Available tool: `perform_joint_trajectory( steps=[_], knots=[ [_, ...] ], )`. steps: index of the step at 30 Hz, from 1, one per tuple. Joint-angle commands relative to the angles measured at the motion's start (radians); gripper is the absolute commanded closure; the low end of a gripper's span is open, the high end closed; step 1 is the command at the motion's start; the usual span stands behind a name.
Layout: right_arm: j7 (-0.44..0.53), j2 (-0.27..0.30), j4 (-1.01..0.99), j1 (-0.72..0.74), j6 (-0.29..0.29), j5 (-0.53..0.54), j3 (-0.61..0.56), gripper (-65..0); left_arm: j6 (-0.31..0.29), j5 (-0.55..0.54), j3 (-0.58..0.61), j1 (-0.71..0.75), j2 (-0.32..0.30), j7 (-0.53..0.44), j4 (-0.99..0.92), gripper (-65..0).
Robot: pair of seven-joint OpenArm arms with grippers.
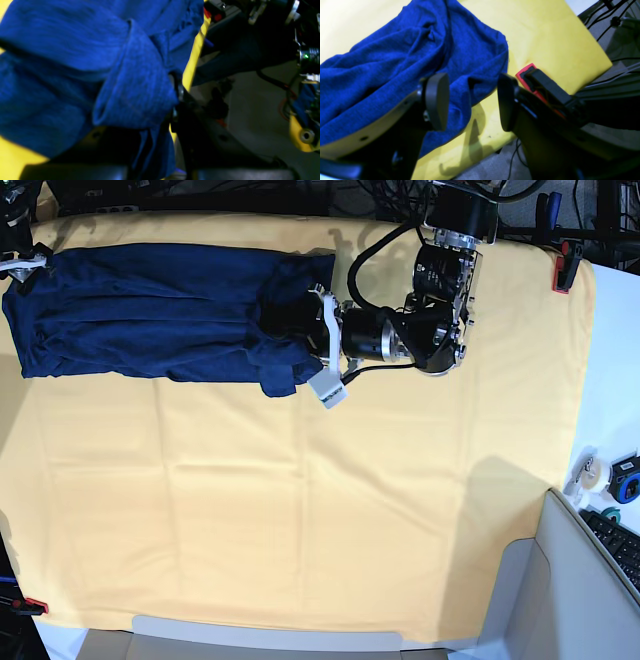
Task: Fold the T-shirt properly
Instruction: 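Carry the strip end with the left gripper toward the right gripper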
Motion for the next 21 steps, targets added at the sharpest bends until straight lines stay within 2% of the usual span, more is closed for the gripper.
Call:
perform_joint_trajectory(
  steps=[1, 7, 10, 21],
  knots=[
    [0.02, 0.013, 0.014, -0.006, 0.0, 0.012, 0.016, -30.7, 0.0, -0.026, 0.0, -0.027, 0.028, -0.018, -0.007, -0.2],
    [0.02, 0.01, 0.014, -0.006, 0.0, 0.012, 0.021, -30.7, 0.0, -0.026, 0.014, -0.062, 0.082, -0.01, -0.067, -0.2],
    [0.02, 0.008, 0.014, -0.013, 0.0, 0.01, 0.021, -30.7, 0.0, -0.026, 0.102, -0.078, 0.082, -0.018, -0.07, -0.2],
    [0.02, 0.001, 0.014, -0.02, 0.0, 0.01, 0.015, -30.7, 0.002, -0.025, 0.263, -0.122, 0.102, -0.09, -0.071, -0.2]
  ],
)
